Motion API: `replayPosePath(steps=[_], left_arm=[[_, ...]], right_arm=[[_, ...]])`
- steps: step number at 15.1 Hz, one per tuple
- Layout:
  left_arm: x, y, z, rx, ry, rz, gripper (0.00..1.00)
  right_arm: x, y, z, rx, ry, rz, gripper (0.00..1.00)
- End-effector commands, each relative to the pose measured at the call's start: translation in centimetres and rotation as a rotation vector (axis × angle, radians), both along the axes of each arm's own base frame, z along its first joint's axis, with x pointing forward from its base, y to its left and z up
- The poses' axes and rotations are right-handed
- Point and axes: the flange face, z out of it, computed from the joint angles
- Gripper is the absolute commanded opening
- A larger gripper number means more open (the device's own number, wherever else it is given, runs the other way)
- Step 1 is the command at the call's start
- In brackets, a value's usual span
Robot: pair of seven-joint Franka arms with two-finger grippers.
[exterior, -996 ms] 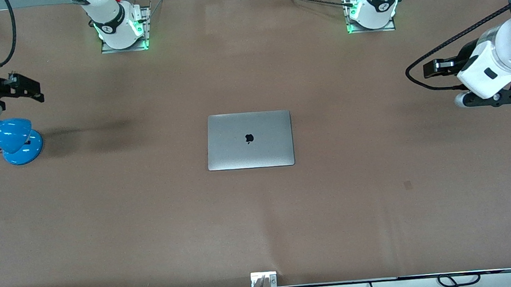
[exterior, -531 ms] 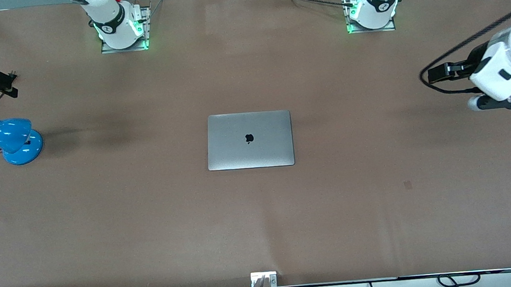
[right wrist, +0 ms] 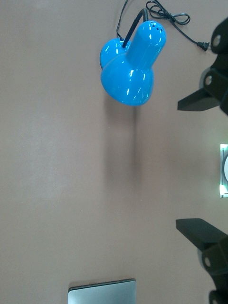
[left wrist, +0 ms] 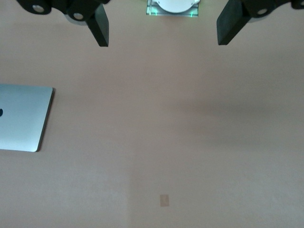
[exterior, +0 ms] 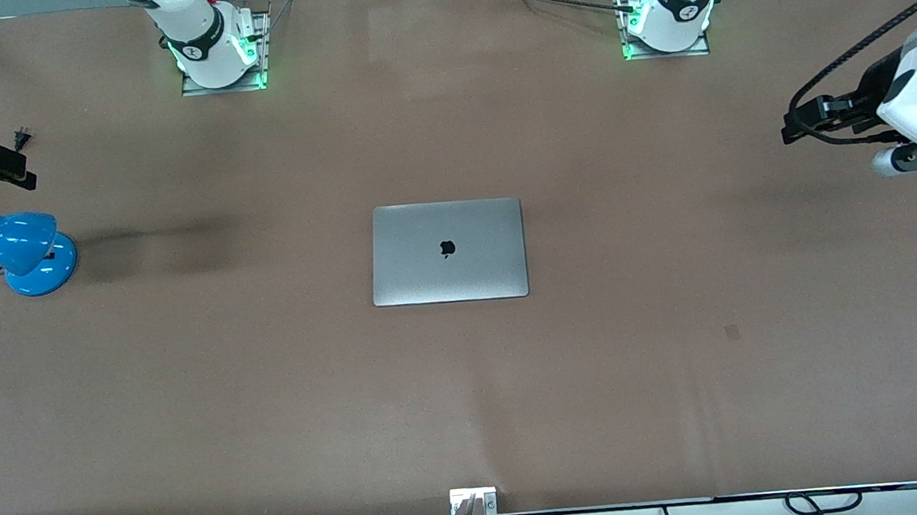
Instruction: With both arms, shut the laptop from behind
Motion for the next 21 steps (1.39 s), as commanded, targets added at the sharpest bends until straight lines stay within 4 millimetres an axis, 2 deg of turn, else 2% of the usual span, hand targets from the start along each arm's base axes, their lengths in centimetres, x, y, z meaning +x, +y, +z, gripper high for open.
replayPosePath(steps=[1,3,5,7,9,11,14,18,21], left_arm=[[-2.9,1.4,-0.5,-0.003,-0.065,-0.052,1.0],[-2.0,4.0,-0.4,-0.022,-0.101,-0.077,1.0],[-1.8,4.0,-0.3,-0.021,-0.11,-0.073,1.0],[-1.8,3.5,-0.1,-0.016,-0.11,-0.049,1.0],[-1.9,2.9,0.0,-0.013,-0.106,-0.032,1.0],[-2.0,1.8,0.4,-0.012,-0.107,-0.045,1.0],[-2.3,1.4,0.5,-0.011,-0.085,-0.037,1.0],[-2.1,0.6,1.3,-0.011,-0.096,-0.053,1.0],[-2.3,1.1,0.9,-0.011,-0.072,-0.046,1.0]], right_arm=[[0.1,-0.4,0.5,0.011,-0.006,-0.041,1.0],[0.5,-0.9,-0.1,0.056,-0.022,-0.082,1.0],[1.3,-0.7,-0.8,0.049,-0.095,-0.082,1.0],[1.8,-0.4,-1.2,0.045,-0.135,-0.075,1.0],[1.2,0.3,-0.8,0.042,-0.107,-0.06,1.0],[1.1,-0.2,-0.8,0.057,-0.088,-0.06,1.0],[1.0,0.1,0.4,0.044,-0.101,-0.062,1.0],[0.6,0.2,0.3,0.047,-0.086,-0.064,1.0],[0.7,0.3,0.3,0.048,-0.087,-0.063,1.0]])
